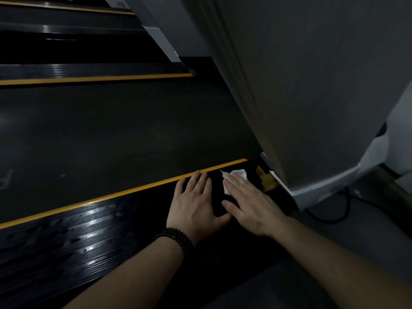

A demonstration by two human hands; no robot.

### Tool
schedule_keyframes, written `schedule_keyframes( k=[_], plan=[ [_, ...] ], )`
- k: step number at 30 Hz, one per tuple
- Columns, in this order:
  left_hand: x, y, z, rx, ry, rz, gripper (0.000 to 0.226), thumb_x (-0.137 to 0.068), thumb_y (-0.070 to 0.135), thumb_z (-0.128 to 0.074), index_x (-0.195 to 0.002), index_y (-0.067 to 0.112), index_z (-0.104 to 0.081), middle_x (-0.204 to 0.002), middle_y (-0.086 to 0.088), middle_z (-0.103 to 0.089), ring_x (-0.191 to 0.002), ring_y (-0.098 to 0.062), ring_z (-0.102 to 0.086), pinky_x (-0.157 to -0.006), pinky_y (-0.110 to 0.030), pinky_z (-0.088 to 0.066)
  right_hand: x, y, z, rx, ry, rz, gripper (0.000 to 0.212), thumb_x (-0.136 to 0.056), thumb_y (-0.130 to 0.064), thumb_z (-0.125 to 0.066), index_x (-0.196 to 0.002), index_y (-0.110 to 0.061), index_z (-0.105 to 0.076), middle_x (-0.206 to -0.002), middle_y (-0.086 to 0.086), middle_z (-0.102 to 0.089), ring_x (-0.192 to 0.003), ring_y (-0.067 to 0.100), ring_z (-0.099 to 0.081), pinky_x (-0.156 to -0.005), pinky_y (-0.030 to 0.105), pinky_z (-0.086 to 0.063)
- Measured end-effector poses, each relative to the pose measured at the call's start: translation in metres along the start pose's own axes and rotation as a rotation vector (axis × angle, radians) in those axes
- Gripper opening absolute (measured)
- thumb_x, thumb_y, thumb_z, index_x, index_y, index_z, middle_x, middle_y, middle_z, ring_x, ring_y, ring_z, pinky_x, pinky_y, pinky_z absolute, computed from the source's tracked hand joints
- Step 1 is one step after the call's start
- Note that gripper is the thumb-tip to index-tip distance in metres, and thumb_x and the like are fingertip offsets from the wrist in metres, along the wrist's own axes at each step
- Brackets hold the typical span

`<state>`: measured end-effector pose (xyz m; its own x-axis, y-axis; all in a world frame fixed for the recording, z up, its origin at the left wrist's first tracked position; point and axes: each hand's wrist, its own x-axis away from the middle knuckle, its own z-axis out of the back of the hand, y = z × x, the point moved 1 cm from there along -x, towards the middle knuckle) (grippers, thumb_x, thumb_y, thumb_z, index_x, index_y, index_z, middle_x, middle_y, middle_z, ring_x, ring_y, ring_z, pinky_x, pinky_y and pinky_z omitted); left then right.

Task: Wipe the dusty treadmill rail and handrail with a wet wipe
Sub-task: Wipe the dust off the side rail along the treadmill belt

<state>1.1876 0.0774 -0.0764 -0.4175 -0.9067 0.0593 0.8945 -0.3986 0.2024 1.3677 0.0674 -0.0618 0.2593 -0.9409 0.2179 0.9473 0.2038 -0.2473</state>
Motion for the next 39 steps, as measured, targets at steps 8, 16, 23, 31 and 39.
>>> schedule_keyframes(
  k=[8, 16, 23, 31, 39],
  plan=[
    [0.025, -0.018, 0.003, -0.033, -0.079, 0.036, 0.105, -0.076, 0.096, -0.015, -0.161, 0.035, 0.002, -0.169, 0.003, 0.013, -0.154, -0.019, 0.018, -0.123, -0.056, 0.007, 0.031, -0.023, 0.002, 0.046, 0.164, -0.002, 0.077, -0.096, -0.065, -0.02, -0.16, -0.023, -0.007, -0.166, -0.009, 0.004, -0.149, 0.001, 0.013, -0.122, 0.027, 0.003],
    [0.04, -0.027, -0.003, -0.069, -0.049, 0.017, 0.103, -0.077, 0.095, -0.011, -0.159, 0.037, 0.011, -0.168, 0.003, 0.018, -0.153, -0.02, 0.022, -0.122, -0.059, 0.008, 0.054, -0.029, -0.031, 0.167, 0.104, -0.093, 0.09, -0.087, -0.079, 0.0, -0.158, -0.023, 0.005, -0.163, -0.006, 0.016, -0.148, 0.006, 0.023, -0.124, 0.04, 0.005],
    [0.04, -0.028, -0.003, -0.072, -0.041, 0.015, 0.103, -0.076, 0.094, -0.008, -0.159, 0.037, 0.01, -0.168, 0.003, 0.016, -0.153, -0.02, 0.021, -0.122, -0.059, 0.007, 0.045, -0.027, -0.026, 0.1, 0.097, -0.059, 0.09, -0.086, -0.076, -0.008, -0.158, -0.024, 0.004, -0.164, -0.008, 0.015, -0.147, 0.001, 0.024, -0.123, 0.034, 0.007],
    [0.04, -0.027, -0.001, -0.063, -0.062, 0.015, 0.103, -0.077, 0.096, -0.013, -0.159, 0.038, 0.01, -0.168, 0.004, 0.018, -0.153, -0.021, 0.021, -0.122, -0.06, 0.006, 0.033, -0.009, -0.017, 0.089, 0.124, -0.101, 0.091, -0.087, -0.076, -0.013, -0.159, -0.022, -0.001, -0.166, -0.006, 0.008, -0.149, 0.003, 0.017, -0.124, 0.034, 0.005],
    [0.04, -0.027, -0.002, -0.067, -0.053, 0.016, 0.104, -0.076, 0.096, -0.012, -0.159, 0.037, 0.011, -0.168, 0.004, 0.018, -0.153, -0.021, 0.022, -0.121, -0.061, 0.006, 0.049, -0.001, -0.021, 0.126, 0.127, -0.065, 0.088, -0.089, -0.075, -0.014, -0.159, -0.024, -0.001, -0.166, -0.009, 0.01, -0.147, -0.001, 0.02, -0.122, 0.031, 0.008]
  ],
)
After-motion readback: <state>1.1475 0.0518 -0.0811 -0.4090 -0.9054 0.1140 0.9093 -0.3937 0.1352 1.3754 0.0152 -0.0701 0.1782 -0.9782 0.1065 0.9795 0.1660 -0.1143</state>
